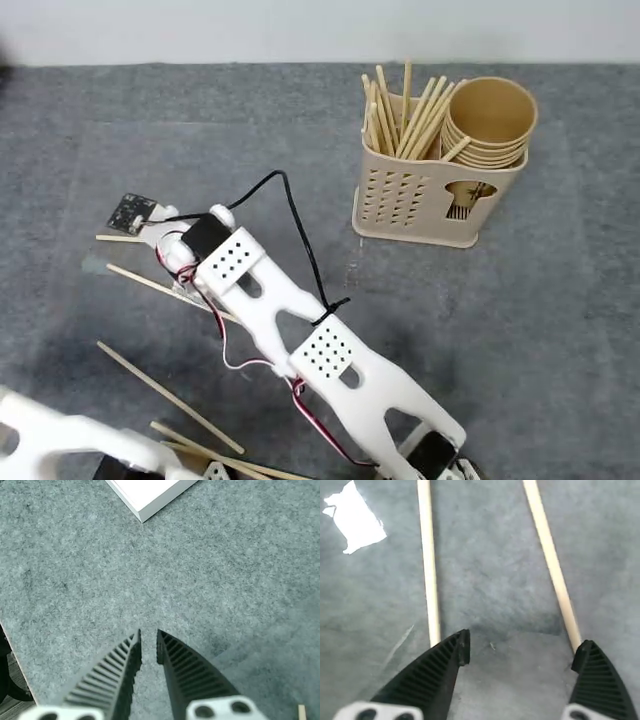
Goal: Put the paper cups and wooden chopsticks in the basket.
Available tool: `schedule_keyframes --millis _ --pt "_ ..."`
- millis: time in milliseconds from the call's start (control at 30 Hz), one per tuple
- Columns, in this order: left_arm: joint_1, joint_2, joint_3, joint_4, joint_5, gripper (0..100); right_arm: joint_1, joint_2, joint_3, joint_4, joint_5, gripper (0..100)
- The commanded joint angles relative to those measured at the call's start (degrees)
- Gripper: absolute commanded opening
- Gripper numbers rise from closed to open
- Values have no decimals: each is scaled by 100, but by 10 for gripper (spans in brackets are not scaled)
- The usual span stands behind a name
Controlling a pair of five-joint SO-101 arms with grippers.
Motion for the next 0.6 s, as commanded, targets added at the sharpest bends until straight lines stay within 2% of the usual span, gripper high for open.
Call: schedule_keyframes --millis 0,300,367,567 --pt "35 -79 -57 -123 -9 55 -312 -664 -264 259 -70 342" --pt "35 -70 -57 -123 -9 55 -769 -338 -264 242 -387 343" --pt "35 -70 -57 -123 -9 55 -664 -163 -290 163 -360 343" --pt "35 -70 -57 -114 -9 55 92 215 -299 -655 413 343"
